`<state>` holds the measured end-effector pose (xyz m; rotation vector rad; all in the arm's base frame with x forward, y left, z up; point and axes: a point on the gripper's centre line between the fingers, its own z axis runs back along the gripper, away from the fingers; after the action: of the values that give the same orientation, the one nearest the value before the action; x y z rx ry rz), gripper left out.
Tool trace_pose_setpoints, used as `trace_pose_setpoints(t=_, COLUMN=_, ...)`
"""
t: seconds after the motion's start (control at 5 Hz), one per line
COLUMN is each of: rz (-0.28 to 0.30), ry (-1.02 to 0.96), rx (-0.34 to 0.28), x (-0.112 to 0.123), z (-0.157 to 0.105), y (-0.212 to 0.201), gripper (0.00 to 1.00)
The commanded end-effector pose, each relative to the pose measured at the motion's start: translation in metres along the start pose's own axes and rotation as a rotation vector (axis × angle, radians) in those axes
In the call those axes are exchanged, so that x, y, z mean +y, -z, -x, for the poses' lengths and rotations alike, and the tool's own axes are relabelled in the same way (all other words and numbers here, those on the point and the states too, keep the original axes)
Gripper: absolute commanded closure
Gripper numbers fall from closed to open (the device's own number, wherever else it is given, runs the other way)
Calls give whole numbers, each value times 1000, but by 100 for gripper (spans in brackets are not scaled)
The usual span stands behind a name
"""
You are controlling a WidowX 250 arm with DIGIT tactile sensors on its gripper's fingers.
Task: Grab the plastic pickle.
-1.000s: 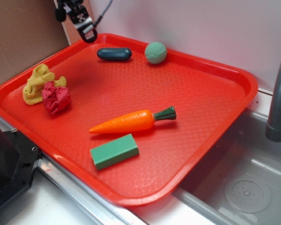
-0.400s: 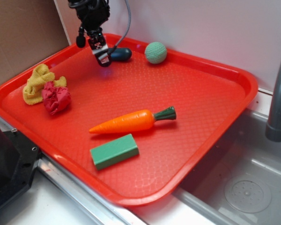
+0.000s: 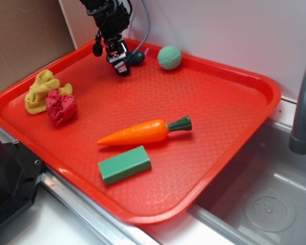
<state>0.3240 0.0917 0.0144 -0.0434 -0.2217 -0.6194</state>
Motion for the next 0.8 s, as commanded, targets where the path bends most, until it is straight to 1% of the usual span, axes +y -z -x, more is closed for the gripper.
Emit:
trace_pose_setpoints(t=0.0, rz=-47, ry=-26, rx=38, x=-3, z=-6, y=-18, gripper=100)
trace_pose_setpoints(t=0.2, rz=-133, ry=-239, rx=107, x=-15, z=-3, y=-52, gripper=100)
trace_pose_setpoints(t=0.4, rz=-175, ry=-463, rx=114, x=-40, z=-7, y=-90, gripper=100)
trace_pose_setpoints(t=0.6, rz=-185, ry=-653, rx=121, x=-67, z=-14, y=-121, gripper=100)
